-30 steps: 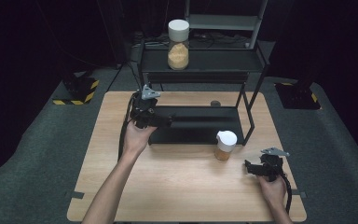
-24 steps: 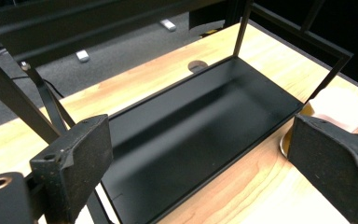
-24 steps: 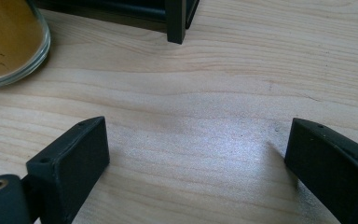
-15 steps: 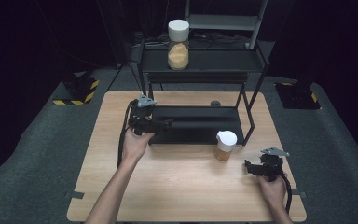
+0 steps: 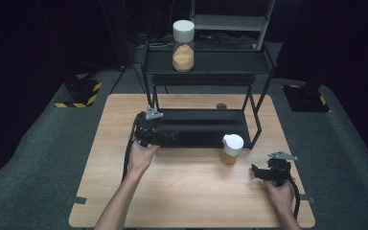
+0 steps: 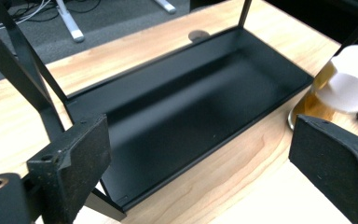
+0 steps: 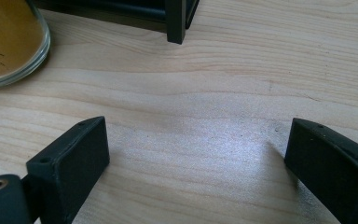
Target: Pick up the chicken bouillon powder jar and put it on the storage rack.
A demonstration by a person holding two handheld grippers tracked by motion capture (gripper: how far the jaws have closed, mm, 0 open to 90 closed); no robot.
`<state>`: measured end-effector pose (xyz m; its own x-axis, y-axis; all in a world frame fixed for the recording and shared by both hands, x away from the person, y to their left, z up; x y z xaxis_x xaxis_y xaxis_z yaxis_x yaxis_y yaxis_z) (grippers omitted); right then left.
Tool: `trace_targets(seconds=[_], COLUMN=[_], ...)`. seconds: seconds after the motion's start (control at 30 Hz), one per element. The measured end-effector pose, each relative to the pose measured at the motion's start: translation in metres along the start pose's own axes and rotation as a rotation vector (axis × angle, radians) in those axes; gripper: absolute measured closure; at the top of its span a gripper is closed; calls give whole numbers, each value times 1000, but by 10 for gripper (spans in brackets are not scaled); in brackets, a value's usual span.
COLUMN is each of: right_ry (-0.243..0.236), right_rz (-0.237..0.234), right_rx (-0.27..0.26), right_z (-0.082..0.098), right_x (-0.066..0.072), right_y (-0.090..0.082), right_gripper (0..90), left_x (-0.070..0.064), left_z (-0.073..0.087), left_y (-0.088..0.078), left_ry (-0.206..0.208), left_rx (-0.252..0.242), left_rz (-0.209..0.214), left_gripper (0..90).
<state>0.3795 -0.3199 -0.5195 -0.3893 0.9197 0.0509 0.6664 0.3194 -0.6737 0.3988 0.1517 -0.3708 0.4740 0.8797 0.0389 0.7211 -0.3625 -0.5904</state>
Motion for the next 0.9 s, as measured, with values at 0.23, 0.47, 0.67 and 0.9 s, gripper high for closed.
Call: trace_targets(seconds=[0.23, 0.47, 0.67, 0.9], right_ry=[0, 0, 0, 1], right_rz=[0, 0, 1, 2], right_rx=[0, 0, 0, 0], right_z=[0, 0, 0, 0], right_x=[0, 0, 0, 0], right_y=[0, 0, 0, 0], right_gripper=[57, 57, 57, 57], left_x=[-5, -7, -10, -14], left_z=[16, 36, 53, 74], left_y=[14, 28, 42, 56], left_ry=[5, -2, -12, -29], left_rx=[21, 47, 79, 106], left_rz=[7, 5, -8, -16], left_gripper=[53, 53, 53, 53])
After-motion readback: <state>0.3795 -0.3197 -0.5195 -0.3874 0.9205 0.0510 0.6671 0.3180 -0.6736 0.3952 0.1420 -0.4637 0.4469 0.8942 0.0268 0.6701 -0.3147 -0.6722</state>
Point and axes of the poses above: each handheld gripper's, and its own axes: y roughly forward along the jaws, z roughly out of its underside, x roughly to its left, the point moved 10 cm from there along y, roughly forward along the jaws, and after that the axes turned 6 degrees about -z, right-handed, at the moved point
